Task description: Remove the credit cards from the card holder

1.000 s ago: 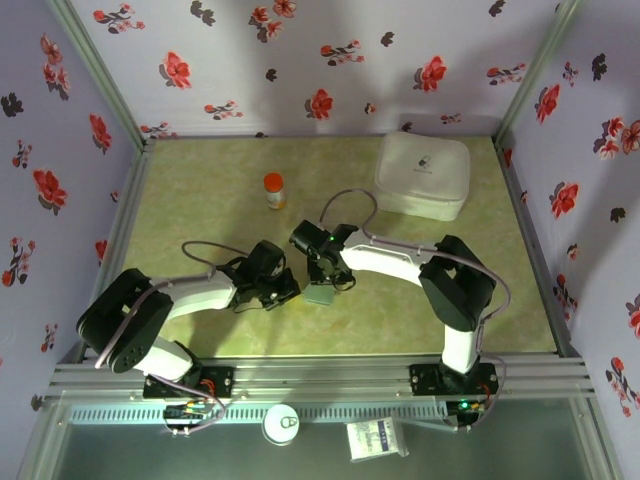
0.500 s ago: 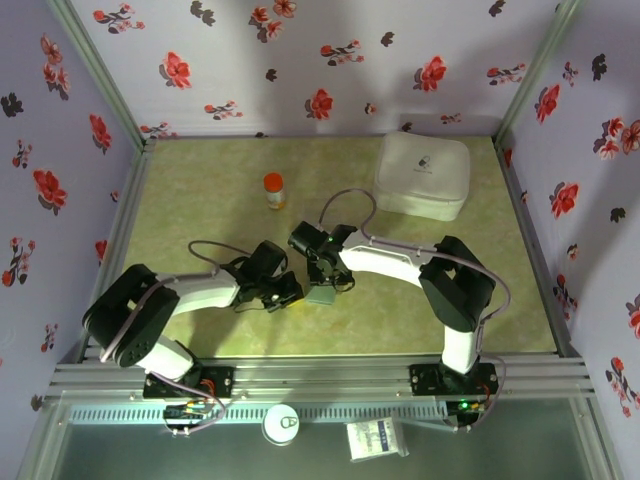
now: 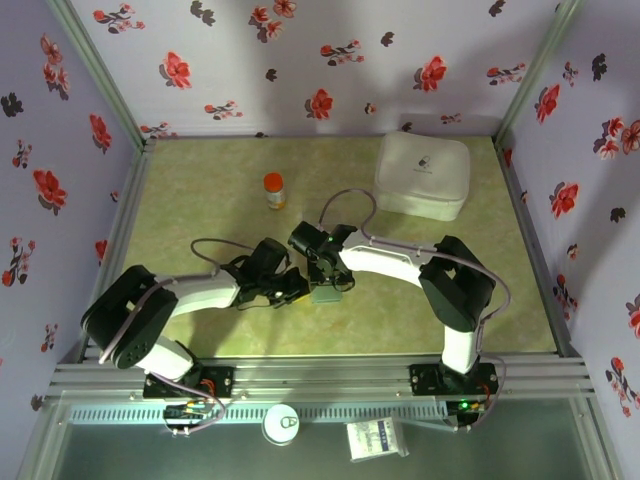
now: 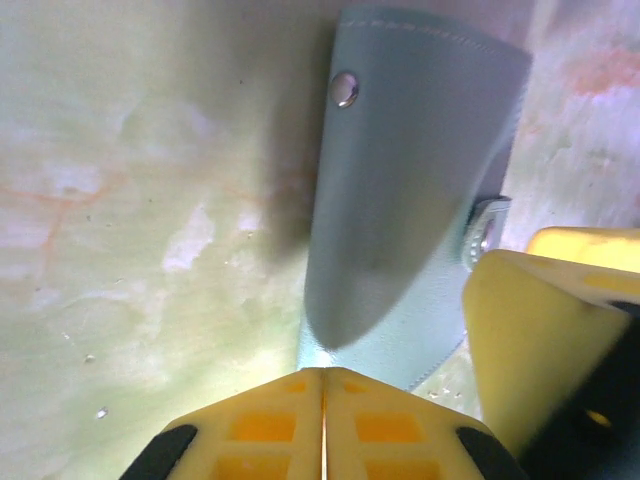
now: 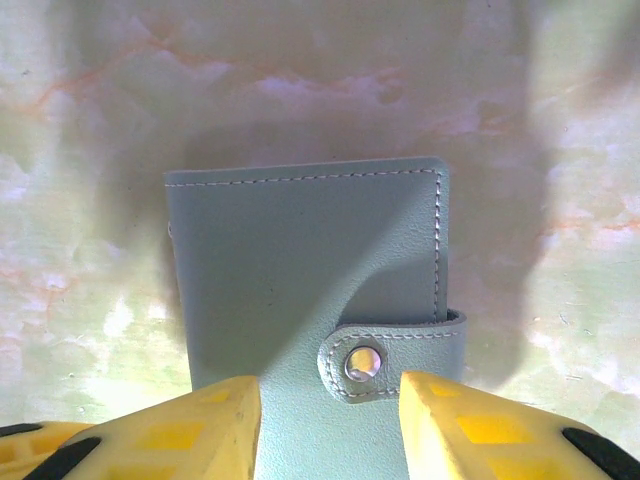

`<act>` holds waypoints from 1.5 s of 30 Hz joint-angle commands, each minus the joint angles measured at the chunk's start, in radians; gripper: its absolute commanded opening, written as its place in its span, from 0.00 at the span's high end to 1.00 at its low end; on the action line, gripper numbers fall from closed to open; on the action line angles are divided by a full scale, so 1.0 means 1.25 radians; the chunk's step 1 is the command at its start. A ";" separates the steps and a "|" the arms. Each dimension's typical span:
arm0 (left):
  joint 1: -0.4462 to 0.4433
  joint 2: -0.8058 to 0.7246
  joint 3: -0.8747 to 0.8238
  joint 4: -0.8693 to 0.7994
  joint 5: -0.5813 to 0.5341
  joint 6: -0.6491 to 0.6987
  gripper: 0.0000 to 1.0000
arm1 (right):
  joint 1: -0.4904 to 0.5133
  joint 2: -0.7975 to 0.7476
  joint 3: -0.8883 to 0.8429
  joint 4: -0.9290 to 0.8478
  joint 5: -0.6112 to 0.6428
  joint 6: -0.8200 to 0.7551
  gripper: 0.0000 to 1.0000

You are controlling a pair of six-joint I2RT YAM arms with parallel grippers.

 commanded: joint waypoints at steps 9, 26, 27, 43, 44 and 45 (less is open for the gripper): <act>0.044 -0.049 -0.030 -0.035 -0.030 0.005 0.93 | -0.019 0.060 0.035 -0.025 0.013 -0.001 0.63; 0.052 -0.021 0.025 -0.056 -0.017 0.030 0.94 | -0.036 0.055 -0.057 0.070 -0.041 0.008 0.81; 0.051 -0.018 0.031 -0.055 -0.015 0.031 0.94 | -0.037 0.051 -0.063 0.076 -0.044 0.008 0.81; 0.039 0.123 0.100 0.073 0.064 -0.024 0.95 | -0.067 -0.005 -0.146 0.162 -0.113 0.006 0.97; 0.036 0.132 0.103 0.080 0.067 -0.027 0.95 | -0.070 -0.010 -0.150 0.166 -0.116 0.007 0.98; 0.034 0.140 0.106 0.087 0.071 -0.028 0.95 | -0.071 -0.012 -0.153 0.167 -0.117 0.007 0.99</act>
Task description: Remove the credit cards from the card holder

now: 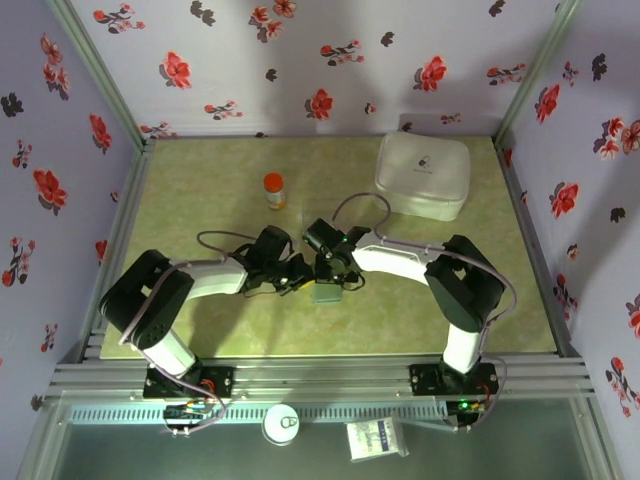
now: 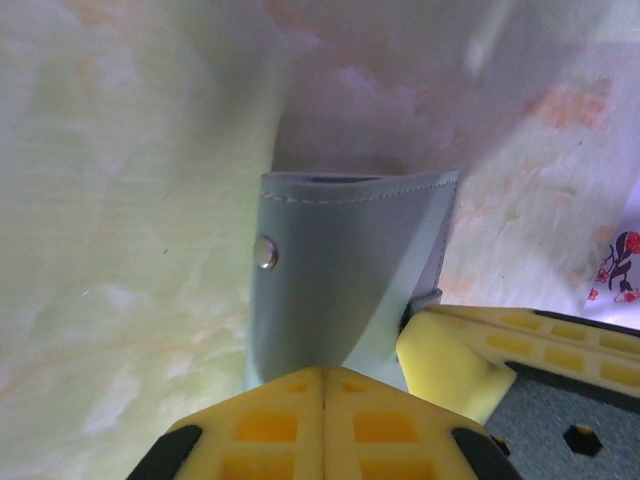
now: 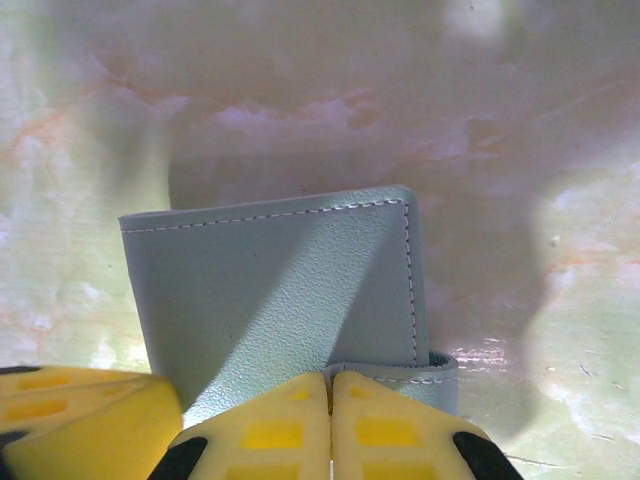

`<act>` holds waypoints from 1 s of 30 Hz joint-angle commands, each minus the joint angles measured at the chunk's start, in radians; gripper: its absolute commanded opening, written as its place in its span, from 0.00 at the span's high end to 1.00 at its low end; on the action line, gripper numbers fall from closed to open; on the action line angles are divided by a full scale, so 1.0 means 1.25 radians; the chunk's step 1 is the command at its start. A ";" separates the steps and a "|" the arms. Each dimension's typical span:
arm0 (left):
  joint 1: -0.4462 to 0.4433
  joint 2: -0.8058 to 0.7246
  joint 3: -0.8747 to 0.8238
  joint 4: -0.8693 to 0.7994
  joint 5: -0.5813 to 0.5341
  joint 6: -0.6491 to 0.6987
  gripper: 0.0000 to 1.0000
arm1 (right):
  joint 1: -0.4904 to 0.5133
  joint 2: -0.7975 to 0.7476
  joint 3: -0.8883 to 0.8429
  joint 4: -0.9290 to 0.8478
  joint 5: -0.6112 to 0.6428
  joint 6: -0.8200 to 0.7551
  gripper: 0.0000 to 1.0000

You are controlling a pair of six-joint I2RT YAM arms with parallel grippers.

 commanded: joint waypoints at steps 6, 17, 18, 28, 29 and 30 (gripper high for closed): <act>-0.014 0.079 0.010 0.095 0.045 -0.029 0.95 | -0.016 0.009 -0.058 0.033 -0.048 0.007 1.00; 0.011 0.138 -0.062 0.005 -0.022 -0.025 0.97 | -0.051 -0.070 -0.124 0.095 -0.092 0.016 1.00; 0.010 0.143 -0.064 0.004 -0.022 -0.025 0.97 | -0.057 -0.077 -0.135 0.113 -0.107 0.021 1.00; 0.027 0.170 -0.096 0.015 -0.029 -0.030 0.98 | -0.110 -0.141 -0.222 0.204 -0.179 0.048 1.00; 0.029 0.171 -0.096 0.015 -0.029 -0.030 0.98 | -0.117 -0.147 -0.233 0.218 -0.189 0.051 1.00; 0.030 0.172 -0.097 0.016 -0.029 -0.030 0.98 | -0.123 -0.150 -0.242 0.227 -0.196 0.054 1.00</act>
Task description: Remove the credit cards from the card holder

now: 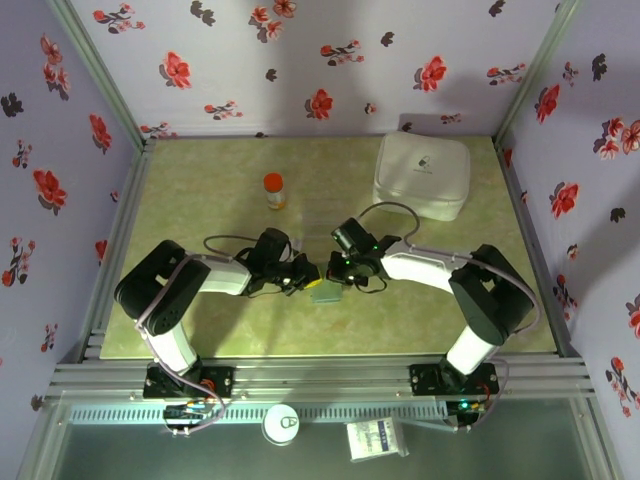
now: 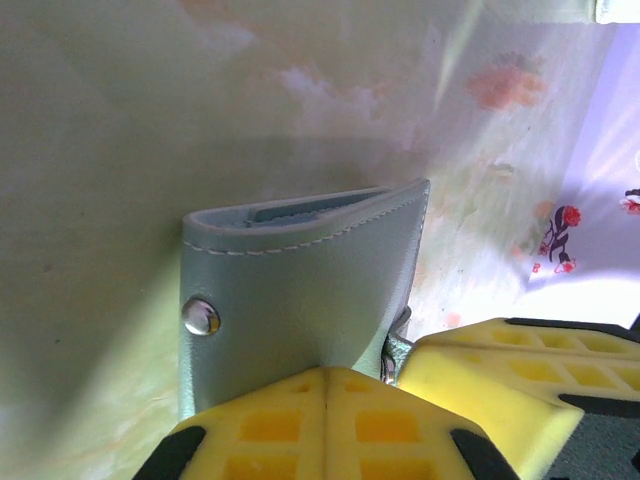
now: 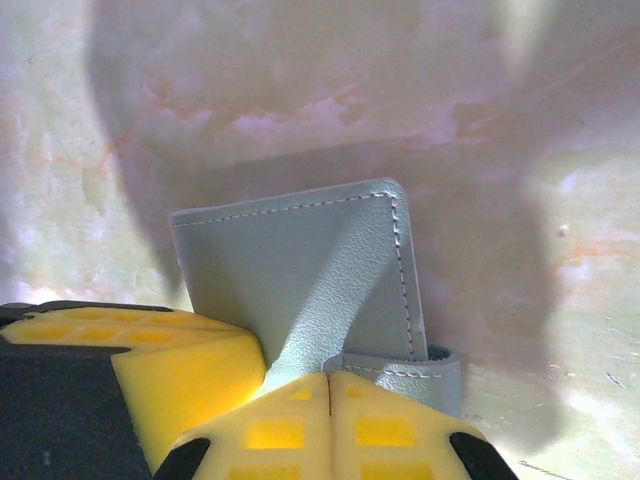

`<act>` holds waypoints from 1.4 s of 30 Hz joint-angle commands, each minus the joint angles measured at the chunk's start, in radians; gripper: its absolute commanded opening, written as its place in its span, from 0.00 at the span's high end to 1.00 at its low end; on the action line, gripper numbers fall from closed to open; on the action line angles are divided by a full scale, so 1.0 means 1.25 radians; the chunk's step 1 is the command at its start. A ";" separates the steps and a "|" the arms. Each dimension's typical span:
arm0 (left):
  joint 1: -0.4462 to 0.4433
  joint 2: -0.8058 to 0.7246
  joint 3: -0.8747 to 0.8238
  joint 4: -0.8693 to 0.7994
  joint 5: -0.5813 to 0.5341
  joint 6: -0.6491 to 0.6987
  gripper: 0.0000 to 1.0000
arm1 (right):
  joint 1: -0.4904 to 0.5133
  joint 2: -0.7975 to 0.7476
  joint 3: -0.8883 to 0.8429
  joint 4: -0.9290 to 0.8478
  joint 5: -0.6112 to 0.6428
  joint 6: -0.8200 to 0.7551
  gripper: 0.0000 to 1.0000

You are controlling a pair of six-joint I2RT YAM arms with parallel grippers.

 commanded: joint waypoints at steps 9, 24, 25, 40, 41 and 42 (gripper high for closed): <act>0.019 0.098 -0.073 -0.156 -0.112 -0.020 0.98 | -0.050 -0.036 -0.073 -0.012 -0.015 0.019 1.00; 0.025 0.103 -0.086 -0.153 -0.114 -0.013 0.99 | -0.018 -0.016 0.054 -0.291 0.231 -0.104 1.00; 0.025 0.093 -0.086 -0.154 -0.113 -0.013 0.99 | -0.017 -0.021 0.057 -0.293 0.230 -0.106 1.00; -0.018 -0.030 0.007 -0.244 -0.096 -0.002 0.90 | -0.016 -0.080 0.046 -0.249 0.170 -0.097 0.69; -0.020 -0.032 0.010 -0.245 -0.098 -0.002 0.90 | -0.017 -0.080 0.043 -0.240 0.162 -0.098 0.68; -0.021 -0.035 0.012 -0.246 -0.099 -0.002 0.90 | -0.017 -0.078 0.041 -0.229 0.153 -0.097 0.68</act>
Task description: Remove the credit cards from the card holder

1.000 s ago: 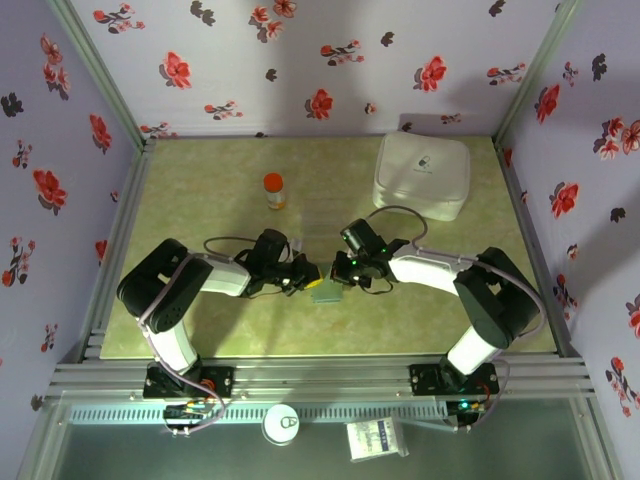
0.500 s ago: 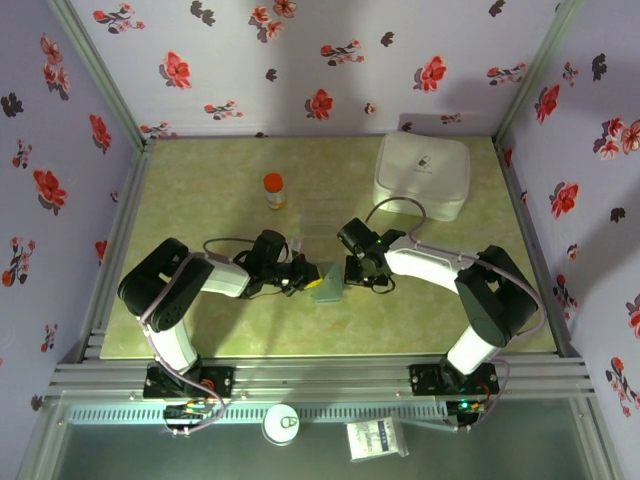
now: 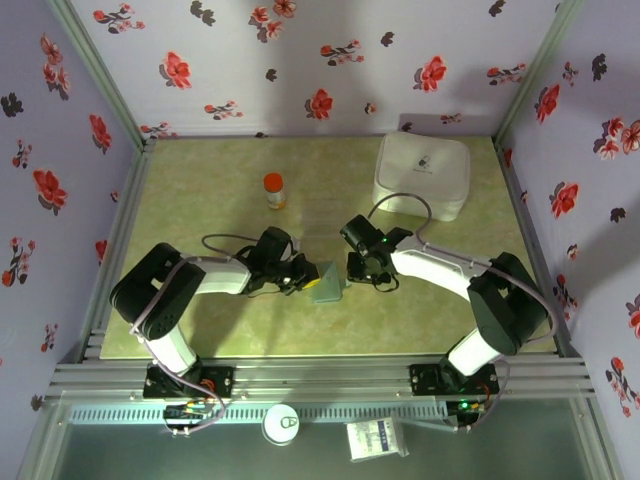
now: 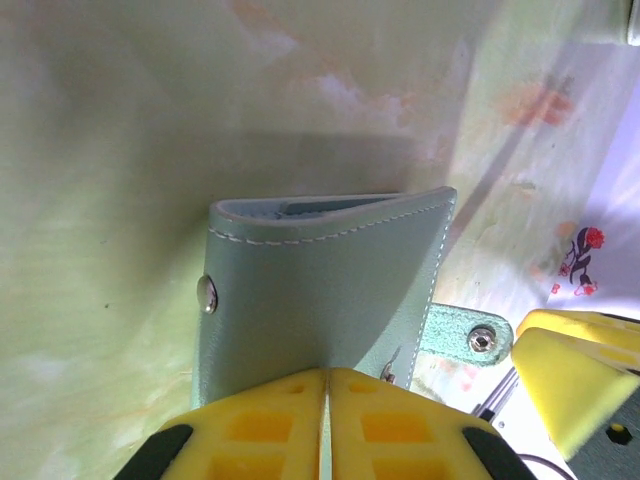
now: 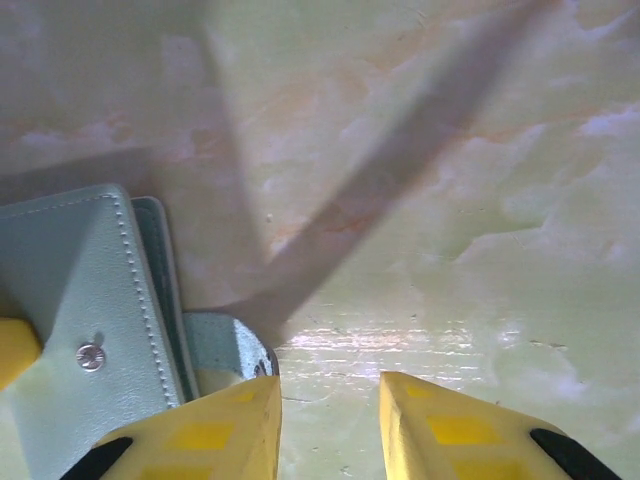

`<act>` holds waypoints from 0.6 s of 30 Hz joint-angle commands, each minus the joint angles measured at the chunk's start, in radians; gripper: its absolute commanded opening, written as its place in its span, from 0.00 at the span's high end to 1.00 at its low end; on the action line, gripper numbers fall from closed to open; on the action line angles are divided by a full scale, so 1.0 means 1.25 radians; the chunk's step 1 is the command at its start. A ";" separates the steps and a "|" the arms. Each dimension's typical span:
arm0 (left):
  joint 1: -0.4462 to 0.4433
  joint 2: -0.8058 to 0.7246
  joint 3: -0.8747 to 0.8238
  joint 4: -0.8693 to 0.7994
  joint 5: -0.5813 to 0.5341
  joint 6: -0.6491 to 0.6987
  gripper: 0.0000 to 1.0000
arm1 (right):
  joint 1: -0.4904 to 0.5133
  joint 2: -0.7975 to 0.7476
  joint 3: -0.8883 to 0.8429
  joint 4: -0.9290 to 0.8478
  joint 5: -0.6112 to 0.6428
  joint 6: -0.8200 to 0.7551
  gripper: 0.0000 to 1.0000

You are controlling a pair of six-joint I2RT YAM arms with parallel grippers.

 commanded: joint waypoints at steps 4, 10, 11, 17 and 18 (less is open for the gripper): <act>-0.007 -0.006 -0.006 -0.150 -0.049 0.014 0.89 | 0.000 0.009 0.003 0.042 -0.049 -0.003 0.67; -0.006 -0.007 0.004 -0.152 -0.048 0.016 0.89 | 0.000 0.049 0.009 0.072 -0.082 -0.006 0.67; -0.006 -0.006 0.005 -0.152 -0.048 0.017 0.89 | 0.000 0.054 0.010 0.075 -0.085 -0.006 0.67; -0.007 -0.004 0.011 -0.152 -0.046 0.019 0.89 | 0.001 0.087 0.013 0.094 -0.108 -0.005 0.68; -0.007 -0.002 0.013 -0.152 -0.046 0.019 0.89 | 0.001 0.093 0.016 0.097 -0.116 -0.007 0.68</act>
